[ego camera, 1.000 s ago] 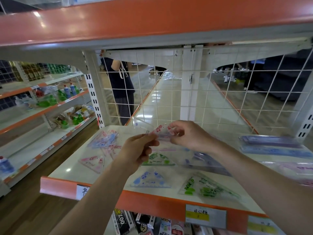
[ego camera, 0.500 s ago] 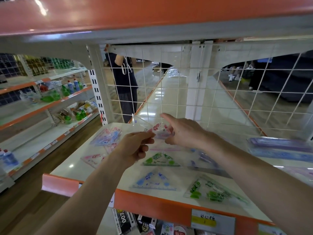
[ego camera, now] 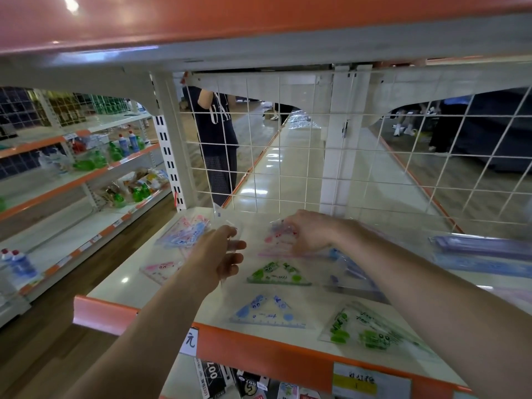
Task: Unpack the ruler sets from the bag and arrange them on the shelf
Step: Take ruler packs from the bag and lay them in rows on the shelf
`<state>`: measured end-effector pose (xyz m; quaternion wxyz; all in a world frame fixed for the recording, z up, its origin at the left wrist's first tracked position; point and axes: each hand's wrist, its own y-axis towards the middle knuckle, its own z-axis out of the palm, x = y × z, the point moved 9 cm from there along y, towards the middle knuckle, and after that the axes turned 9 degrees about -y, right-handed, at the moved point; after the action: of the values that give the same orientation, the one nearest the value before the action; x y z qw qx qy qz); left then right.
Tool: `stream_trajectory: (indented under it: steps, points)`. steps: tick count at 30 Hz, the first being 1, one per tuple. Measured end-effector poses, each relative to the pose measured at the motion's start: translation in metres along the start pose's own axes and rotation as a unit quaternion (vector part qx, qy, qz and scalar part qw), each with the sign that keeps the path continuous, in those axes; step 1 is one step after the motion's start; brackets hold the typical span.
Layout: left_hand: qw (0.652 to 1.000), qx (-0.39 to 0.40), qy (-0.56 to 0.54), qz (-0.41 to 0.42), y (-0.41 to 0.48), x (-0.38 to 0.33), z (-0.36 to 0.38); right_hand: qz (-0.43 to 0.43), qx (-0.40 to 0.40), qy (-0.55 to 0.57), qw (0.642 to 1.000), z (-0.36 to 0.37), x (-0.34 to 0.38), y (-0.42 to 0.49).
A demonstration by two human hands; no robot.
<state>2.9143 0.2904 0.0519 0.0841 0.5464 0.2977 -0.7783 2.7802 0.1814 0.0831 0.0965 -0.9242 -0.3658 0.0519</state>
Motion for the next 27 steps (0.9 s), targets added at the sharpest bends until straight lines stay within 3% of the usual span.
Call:
stream_trajectory:
  steps: [6,11,13,15,18,27]
  points:
    - [1.000,0.004,-0.014,0.000,-0.003,-0.002,-0.003,0.005,0.049,0.020,0.999,0.010,0.008,0.006]
    - [0.998,0.029,-0.061,0.005,-0.008,-0.004,0.003,-0.005,0.016,0.029,0.999,0.004,0.006,0.000]
    - [0.996,0.046,-0.075,0.010,-0.009,-0.005,0.006,-0.022,-0.048,0.084,0.995,-0.013,0.007,-0.006]
    - [0.995,0.068,-0.067,0.014,-0.011,-0.005,0.012,-0.030,-0.089,0.234,0.968,-0.025,0.007,-0.014]
    - [0.995,0.087,-0.051,0.022,-0.014,-0.005,0.025,-0.042,-0.053,0.417,0.906,-0.028,0.013,-0.026]
    - [0.991,0.128,-0.032,0.021,-0.027,-0.005,0.056,-0.036,-0.064,0.431,0.899,-0.039,-0.001,-0.053]
